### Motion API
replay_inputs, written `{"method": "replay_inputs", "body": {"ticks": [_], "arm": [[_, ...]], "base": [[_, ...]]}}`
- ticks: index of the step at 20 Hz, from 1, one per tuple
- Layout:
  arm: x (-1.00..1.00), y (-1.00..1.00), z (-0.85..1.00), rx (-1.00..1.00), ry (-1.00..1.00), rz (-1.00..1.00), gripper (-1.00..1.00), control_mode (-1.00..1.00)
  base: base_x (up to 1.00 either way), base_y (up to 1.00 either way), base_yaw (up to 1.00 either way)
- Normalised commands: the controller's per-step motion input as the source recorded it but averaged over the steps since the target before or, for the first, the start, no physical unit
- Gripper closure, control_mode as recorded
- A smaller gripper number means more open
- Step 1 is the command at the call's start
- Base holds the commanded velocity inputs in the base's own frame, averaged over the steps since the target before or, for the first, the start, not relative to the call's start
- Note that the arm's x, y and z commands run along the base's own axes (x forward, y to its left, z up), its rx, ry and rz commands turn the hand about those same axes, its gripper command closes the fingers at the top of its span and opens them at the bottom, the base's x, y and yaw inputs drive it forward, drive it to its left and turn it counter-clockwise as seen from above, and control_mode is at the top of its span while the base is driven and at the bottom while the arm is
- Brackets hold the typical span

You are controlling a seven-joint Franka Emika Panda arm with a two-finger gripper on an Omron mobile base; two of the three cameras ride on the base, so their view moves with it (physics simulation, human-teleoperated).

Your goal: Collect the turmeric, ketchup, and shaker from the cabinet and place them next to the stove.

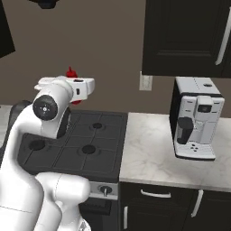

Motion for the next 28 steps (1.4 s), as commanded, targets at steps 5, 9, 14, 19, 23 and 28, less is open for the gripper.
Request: {"method": "replay_inputs", "body": {"ticks": [5, 9, 14, 19, 23, 28], "arm": [[0.24, -0.46, -0.29, -0.01, 0.0, 0.09, 1.0, -1.0], [0.19, -0.5, -0.35, -0.05, 0.0, 0.06, 1.0, -1.0], [0.01, -0.64, -0.41, -0.07, 0.0, 0.02, 1.0, -1.0], [-0.02, -0.64, -0.44, -0.03, 0.0, 0.0, 1.0, -1.0], [0.0, -0.25, -0.39, 0.0, 0.0, 0.0, 1.0, -1.0], [0.05, -0.04, -0.43, -0.02, 0.0, 0.0, 1.0, -1.0]], "base": [[0.0, 0.0, 0.0], [0.0, 0.0, 0.0], [0.0, 0.0, 0.0], [0.0, 0.0, 0.0], [0.0, 0.0, 0.0], [0.0, 0.0, 0.0]]}}
